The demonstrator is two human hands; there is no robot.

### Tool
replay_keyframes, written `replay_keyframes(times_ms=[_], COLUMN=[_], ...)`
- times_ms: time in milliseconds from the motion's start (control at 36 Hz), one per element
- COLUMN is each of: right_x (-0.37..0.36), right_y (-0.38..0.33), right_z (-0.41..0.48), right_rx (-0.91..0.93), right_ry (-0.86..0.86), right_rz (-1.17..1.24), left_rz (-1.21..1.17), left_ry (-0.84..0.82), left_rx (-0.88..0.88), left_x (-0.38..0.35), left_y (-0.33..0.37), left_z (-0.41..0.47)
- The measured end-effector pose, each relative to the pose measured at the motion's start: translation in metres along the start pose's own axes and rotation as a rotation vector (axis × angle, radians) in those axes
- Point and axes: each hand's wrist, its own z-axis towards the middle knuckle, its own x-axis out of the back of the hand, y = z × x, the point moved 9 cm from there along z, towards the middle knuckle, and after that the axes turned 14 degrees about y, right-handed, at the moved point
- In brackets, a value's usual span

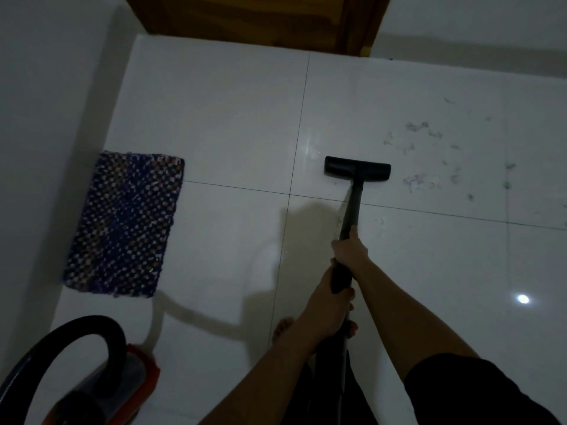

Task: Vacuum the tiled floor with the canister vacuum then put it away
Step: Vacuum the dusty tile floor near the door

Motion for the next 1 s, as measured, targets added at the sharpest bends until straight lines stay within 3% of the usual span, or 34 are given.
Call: replay_keyframes(times_ms=[1000], right_x=[-0.004], right_y=[0.124], right_z=[-0.051], right_rx=[0.012], right_ry=[-0.035], right_rz=[-0.084], left_rz=[-0.052], left_ry=[0.059], left_rx=[0.031], left_x=[-0.019], left_y=[-0.126], left_z=[-0.058])
